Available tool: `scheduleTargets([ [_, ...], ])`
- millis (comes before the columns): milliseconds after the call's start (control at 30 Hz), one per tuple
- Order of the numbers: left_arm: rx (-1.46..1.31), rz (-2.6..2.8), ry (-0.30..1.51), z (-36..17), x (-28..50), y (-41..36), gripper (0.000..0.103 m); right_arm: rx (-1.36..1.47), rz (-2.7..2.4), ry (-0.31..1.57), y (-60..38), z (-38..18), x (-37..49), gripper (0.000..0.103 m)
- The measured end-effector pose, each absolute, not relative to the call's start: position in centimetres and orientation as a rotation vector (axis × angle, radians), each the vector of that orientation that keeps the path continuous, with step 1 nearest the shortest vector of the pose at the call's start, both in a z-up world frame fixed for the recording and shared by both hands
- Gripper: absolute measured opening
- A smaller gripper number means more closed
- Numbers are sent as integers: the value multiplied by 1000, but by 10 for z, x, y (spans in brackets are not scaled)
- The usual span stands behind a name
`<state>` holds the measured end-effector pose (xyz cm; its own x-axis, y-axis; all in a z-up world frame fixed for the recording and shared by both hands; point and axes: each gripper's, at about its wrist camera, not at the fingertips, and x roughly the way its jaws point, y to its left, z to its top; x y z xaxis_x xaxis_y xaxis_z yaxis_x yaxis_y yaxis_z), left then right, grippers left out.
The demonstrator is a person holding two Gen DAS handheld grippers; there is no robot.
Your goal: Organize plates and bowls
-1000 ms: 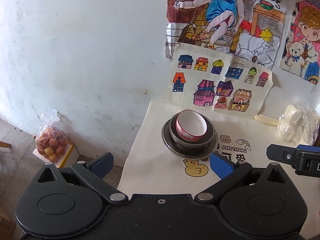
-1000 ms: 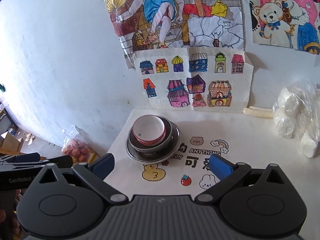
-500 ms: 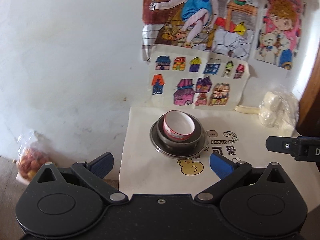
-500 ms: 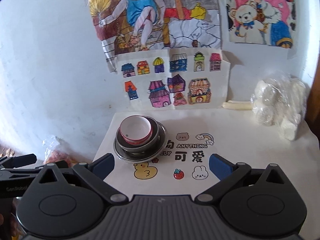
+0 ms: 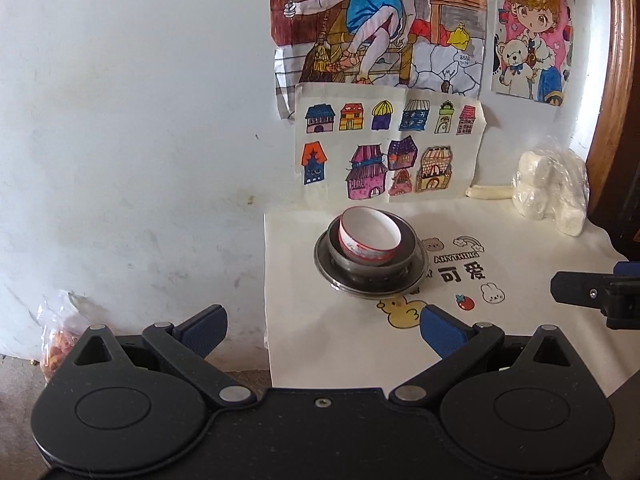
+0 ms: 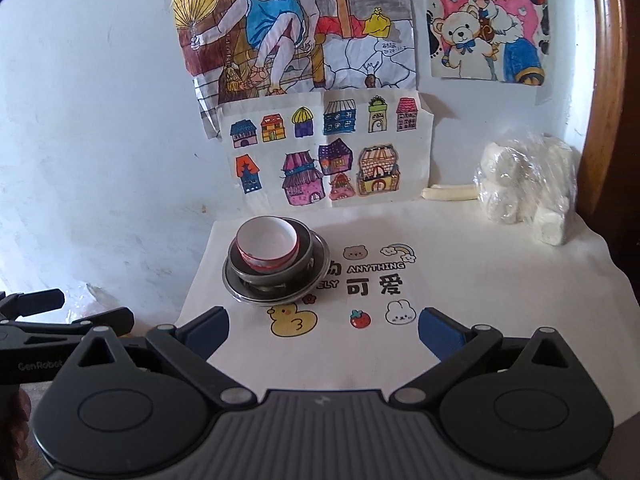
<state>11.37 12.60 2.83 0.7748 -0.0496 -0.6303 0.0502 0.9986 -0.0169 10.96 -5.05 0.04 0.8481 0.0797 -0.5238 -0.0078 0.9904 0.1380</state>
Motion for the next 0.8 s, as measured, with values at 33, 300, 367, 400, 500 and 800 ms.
scheduleTargets([
  [33,-6,-49,685,26,113,128,102,132,38,559,-49,0,108,103],
  [300,-29,-38,731,14,111,133,102,118,-26,594,-47,-11,94,103],
  [367,-26,-48,727,14,112,132,102,116,-33,604,-47,-13,92,103],
  [400,-21,-54,726,14,112,131,102,116,-35,608,-47,-15,92,103],
  [500,-5,-62,723,14,112,130,102,125,-43,617,-48,-17,92,103],
  [800,-55,-50,720,13,114,137,102,123,-33,627,-44,-18,100,103],
])
